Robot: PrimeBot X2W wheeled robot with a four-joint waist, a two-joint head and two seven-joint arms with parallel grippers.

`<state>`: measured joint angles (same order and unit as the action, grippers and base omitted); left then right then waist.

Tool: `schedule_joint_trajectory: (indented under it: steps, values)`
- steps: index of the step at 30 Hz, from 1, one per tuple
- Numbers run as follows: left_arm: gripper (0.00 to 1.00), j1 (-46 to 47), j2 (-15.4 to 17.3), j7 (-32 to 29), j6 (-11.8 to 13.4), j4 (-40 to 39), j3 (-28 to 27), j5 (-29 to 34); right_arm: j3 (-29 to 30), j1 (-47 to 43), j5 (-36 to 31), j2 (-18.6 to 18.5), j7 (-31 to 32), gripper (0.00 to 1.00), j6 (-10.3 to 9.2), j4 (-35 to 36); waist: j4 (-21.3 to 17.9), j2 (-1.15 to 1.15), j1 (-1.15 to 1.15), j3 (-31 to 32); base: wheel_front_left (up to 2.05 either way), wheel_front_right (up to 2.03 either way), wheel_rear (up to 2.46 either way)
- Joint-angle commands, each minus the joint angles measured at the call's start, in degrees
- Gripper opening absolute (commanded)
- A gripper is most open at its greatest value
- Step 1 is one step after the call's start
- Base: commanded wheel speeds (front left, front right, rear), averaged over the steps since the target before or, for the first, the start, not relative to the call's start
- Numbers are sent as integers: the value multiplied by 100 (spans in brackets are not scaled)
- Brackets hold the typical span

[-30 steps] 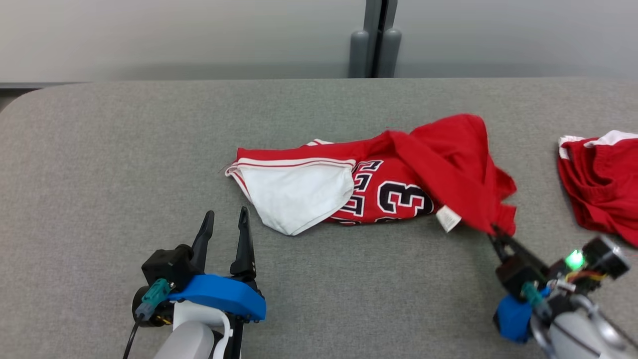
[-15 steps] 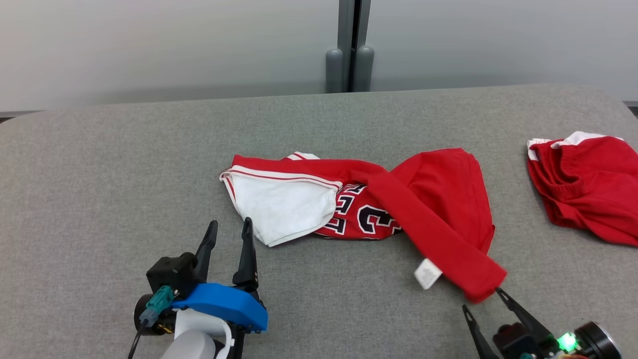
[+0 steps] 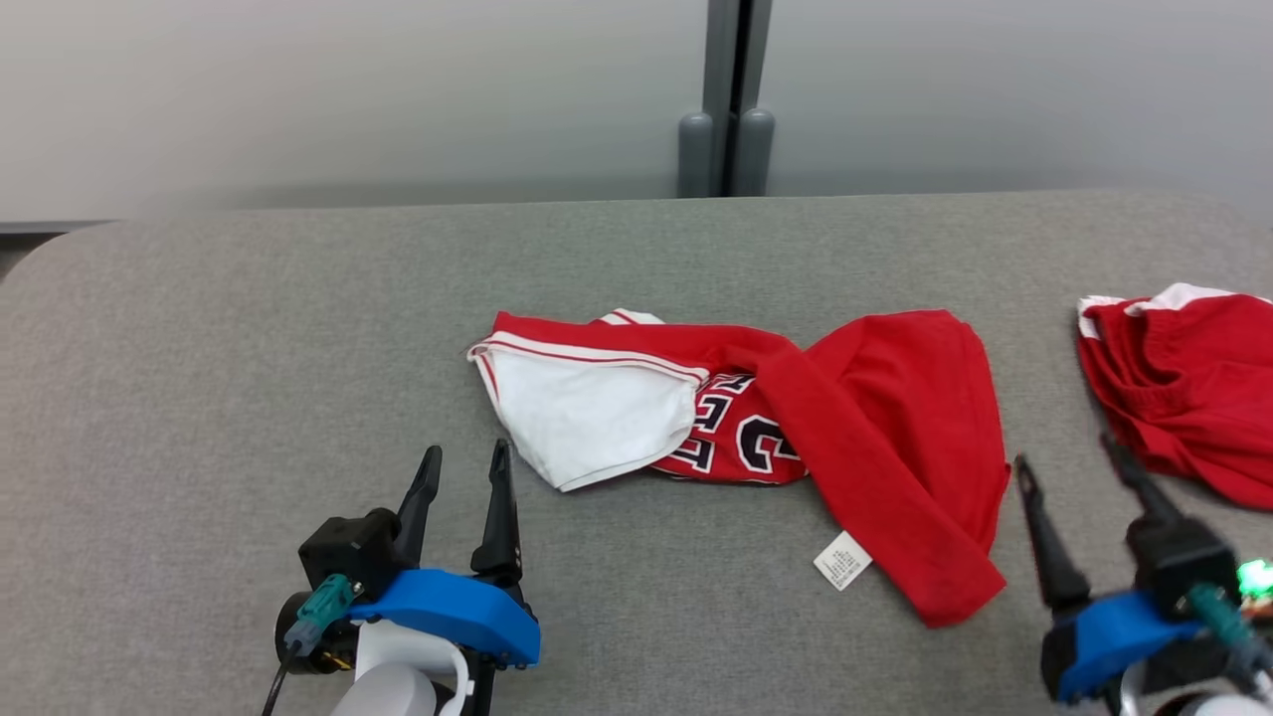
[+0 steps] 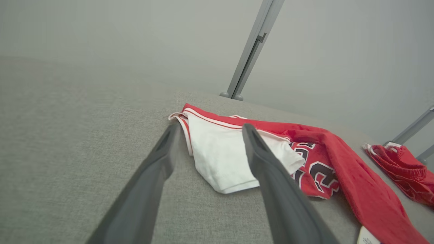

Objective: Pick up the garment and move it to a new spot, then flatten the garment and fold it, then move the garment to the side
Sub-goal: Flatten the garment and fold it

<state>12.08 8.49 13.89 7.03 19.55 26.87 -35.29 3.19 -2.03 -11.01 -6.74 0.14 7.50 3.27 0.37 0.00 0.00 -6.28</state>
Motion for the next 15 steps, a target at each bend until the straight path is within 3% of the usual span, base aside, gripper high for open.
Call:
schedule_joint_trajectory:
  steps: [1,10,15]
  values:
    - [100,88,-5,21,-11,-15,2,-29,102,271,226,-68,127,100,0,-112,106,0,0,-66,0,0,0]
    - [100,271,-34,49,-20,-2,-30,-7,554,1398,769,-549,474,100,0,-1942,648,0,0,-417,0,0,0]
    - [100,258,-20,84,-19,17,-97,0,494,1656,1108,-763,678,100,0,-2887,859,0,0,-537,0,0,0]
